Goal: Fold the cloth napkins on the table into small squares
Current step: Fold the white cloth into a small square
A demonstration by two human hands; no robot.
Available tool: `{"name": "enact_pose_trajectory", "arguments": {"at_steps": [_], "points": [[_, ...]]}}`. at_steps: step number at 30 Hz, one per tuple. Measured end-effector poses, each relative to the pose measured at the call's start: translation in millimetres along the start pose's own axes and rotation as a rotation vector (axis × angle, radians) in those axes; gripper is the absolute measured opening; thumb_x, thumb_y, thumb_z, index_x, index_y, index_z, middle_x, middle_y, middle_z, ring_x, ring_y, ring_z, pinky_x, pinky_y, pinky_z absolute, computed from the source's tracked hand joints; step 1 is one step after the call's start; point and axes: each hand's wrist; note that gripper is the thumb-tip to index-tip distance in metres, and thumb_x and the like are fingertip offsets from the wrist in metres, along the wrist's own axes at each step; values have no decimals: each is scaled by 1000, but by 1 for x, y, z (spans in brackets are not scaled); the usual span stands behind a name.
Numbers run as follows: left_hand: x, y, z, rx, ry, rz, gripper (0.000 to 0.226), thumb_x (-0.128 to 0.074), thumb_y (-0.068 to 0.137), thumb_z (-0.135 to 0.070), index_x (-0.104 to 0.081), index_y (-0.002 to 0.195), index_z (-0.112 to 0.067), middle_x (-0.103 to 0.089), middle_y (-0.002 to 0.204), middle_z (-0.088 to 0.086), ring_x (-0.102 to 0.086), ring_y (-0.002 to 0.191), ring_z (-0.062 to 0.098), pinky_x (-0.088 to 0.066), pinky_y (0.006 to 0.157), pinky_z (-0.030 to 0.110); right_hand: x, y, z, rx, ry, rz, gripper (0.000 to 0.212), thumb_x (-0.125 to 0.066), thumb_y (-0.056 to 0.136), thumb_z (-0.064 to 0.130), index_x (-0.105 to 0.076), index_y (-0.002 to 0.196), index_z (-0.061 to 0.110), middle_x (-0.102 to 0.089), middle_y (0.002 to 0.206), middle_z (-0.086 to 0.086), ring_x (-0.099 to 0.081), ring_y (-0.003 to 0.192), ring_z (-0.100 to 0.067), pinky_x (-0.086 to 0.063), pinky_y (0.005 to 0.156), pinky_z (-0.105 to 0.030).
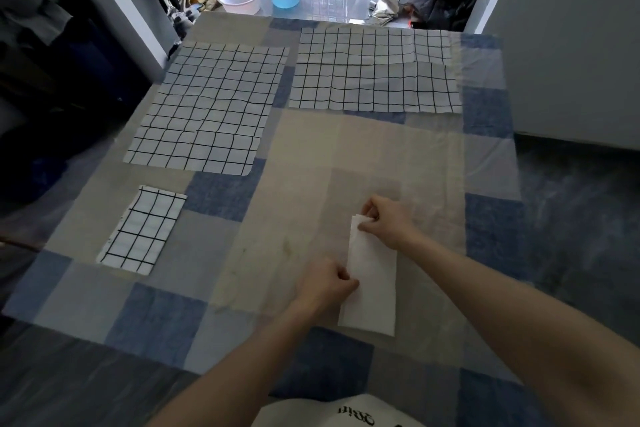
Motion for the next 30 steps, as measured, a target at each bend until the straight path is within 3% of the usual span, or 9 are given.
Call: {"name": "enact_pose_trajectory", "arguments": {"at_steps": [2,7,11,16,21,24,26,28,30], "points": [[3,-2,5,18,29,47,24,-68,83,-33,-65,66,-16,-58,62,-6,-53,59,7,-38,55,24,-1,2,-1,-1,-5,-18,23,-75,77,13,-63,96,10,-58,81,1,-53,76,-15,-30,53,-23],[5,-6,11,48,49,149,24,-73,81,-39,-74,81,-14,-67,75,-5,-59,68,6,-45,62,23,-7,5,-2,-14,-1,-41,25,-76,77,14,-63,98,10,-59,82,1,-54,77,-15,-31,61,-22],[5,-10,15,58,85,179,19,-74,80,-33,-67,67,-21,-62,64,-9,-57,62,3,-39,53,18,-9,7,-4,-26,0,-55,23,-76,77,15,-64,97,11,-60,84,0,-54,78,-15,-33,63,-23],[14,-15,16,45,115,171,18,-70,77,-28,-70,72,-11,-59,61,-4,-54,56,7,-36,47,18,-14,7,-7,-24,-14,-57,16,-74,77,18,-63,88,16,-62,83,-1,-61,82,-21,-45,70,-28],[15,-18,16,-19,217,139,19,-70,78,-30,-61,67,-18,-57,64,-5,-56,64,11,-37,52,24,-17,6,-8,35,-59,-57,10,-69,81,17,-62,88,13,-65,89,-9,-60,85,-25,-43,70,-31],[12,-22,10,-174,450,22,25,-69,79,-34,-53,93,-21,-54,95,-2,-54,88,17,-39,69,28,-18,2,-11,99,-104,-60,10,-66,84,16,-61,90,10,-59,96,-12,-56,91,-28,-37,73,-30],[9,-16,11,-406,643,-19,41,-66,80,-29,-46,114,-22,-45,125,0,-44,114,22,-39,89,32,-20,-2,-14,124,-104,-82,11,-63,85,15,-59,93,9,-56,99,-12,-55,92,-29,-41,78,-34],[5,-10,11,-644,786,99,49,-62,82,-18,-45,128,-23,-34,146,-1,-31,133,22,-29,109,36,-22,-7,-17,144,-101,-102,13,-59,87,12,-59,99,6,-54,103,-15,-54,92,-31,-42,80,-36],[2,-4,5,-799,907,173,47,-62,82,-13,-51,128,-21,-40,142,1,-37,131,24,-25,114,38,-19,-11,-18,169,-99,-110,16,-54,88,6,-59,103,3,-52,105,-16,-55,93,-33,-44,83,-38]]}}
Point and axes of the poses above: each hand's wrist, its own y-axis towards the middle knuckle, its own x-axis out of the back of the hand, z = x × y
